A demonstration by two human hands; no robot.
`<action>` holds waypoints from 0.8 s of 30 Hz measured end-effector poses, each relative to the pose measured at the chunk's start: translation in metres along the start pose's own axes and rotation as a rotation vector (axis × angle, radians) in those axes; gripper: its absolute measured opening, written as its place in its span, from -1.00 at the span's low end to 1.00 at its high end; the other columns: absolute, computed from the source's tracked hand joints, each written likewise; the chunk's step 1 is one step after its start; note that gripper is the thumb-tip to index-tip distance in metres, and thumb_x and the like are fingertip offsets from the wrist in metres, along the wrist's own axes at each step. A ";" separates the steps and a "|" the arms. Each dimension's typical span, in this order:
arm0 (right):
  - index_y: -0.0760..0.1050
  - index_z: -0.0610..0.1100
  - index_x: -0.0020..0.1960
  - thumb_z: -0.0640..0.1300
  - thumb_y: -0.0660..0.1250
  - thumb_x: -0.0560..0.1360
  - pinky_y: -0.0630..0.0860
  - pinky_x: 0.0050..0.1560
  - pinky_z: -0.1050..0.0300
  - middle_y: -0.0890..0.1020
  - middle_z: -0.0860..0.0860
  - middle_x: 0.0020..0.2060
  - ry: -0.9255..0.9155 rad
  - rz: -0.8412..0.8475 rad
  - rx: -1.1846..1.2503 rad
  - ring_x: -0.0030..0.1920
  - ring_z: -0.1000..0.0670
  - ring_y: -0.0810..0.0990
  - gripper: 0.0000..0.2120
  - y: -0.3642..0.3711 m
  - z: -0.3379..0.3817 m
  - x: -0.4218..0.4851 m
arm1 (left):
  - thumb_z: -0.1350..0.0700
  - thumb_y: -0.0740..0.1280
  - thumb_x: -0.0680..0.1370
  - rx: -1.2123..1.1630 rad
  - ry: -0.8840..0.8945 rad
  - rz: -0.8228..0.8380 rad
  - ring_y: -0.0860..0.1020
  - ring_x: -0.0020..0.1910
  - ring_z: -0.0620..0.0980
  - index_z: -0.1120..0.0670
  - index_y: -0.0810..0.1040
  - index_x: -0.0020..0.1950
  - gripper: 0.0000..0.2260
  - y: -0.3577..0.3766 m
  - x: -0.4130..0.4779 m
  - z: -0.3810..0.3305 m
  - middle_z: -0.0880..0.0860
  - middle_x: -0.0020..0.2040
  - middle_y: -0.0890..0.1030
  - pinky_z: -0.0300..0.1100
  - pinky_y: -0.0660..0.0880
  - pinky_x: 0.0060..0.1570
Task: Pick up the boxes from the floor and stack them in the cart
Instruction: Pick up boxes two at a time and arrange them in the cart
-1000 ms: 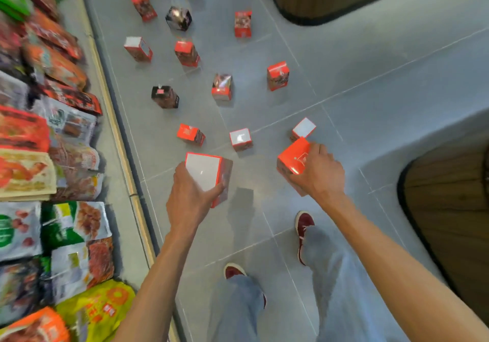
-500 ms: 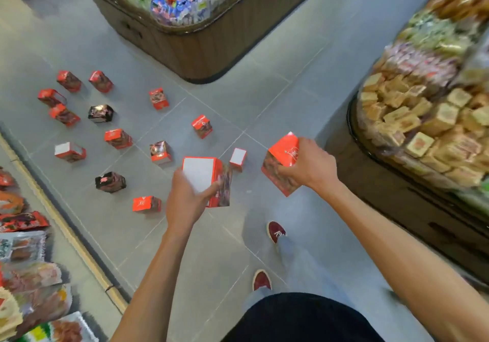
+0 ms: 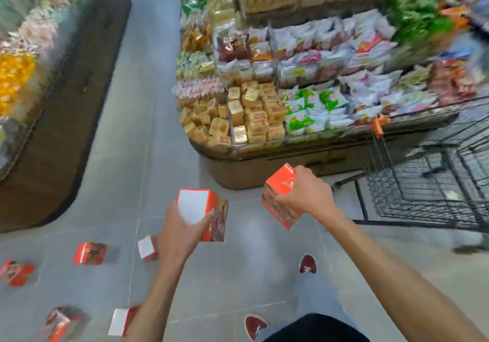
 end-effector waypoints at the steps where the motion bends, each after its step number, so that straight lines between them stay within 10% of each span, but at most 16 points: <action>1: 0.34 -0.08 0.16 0.35 0.43 0.20 0.45 -0.04 0.02 0.52 -0.03 0.08 0.051 -0.023 0.010 0.10 -0.12 0.59 -0.27 -0.016 -0.026 0.004 | -0.41 0.39 0.21 0.020 0.039 0.040 0.52 0.21 0.11 -0.05 0.40 0.29 -0.24 0.019 0.008 -0.024 0.02 0.21 0.53 0.02 0.48 0.08; 9: 0.40 -0.03 0.07 0.40 0.38 0.11 0.55 -0.02 -0.03 0.57 0.02 -0.03 0.305 -0.208 0.045 0.00 -0.10 0.63 -0.30 -0.151 -0.208 0.039 | -0.25 0.46 0.30 0.087 0.405 0.239 0.50 0.11 0.03 -0.02 0.42 0.16 -0.45 0.170 0.042 -0.251 -0.02 0.07 0.51 -0.08 0.43 -0.06; 24: 0.39 -0.01 0.02 0.47 0.35 0.19 0.49 -0.24 0.11 0.54 0.07 -0.16 0.701 -0.344 0.218 -0.15 -0.02 0.57 -0.34 -0.231 -0.448 0.049 | -0.34 0.49 0.28 0.229 0.715 0.521 0.55 0.18 0.17 0.10 0.34 0.31 -0.20 0.400 0.012 -0.521 0.11 0.19 0.56 -0.02 0.48 0.00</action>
Point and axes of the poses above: each hand's wrist, its own x-axis towards the middle knuckle, its own y-axis out of the palm, z = x × y, the point moved 10 cm from there along x, towards the middle knuckle
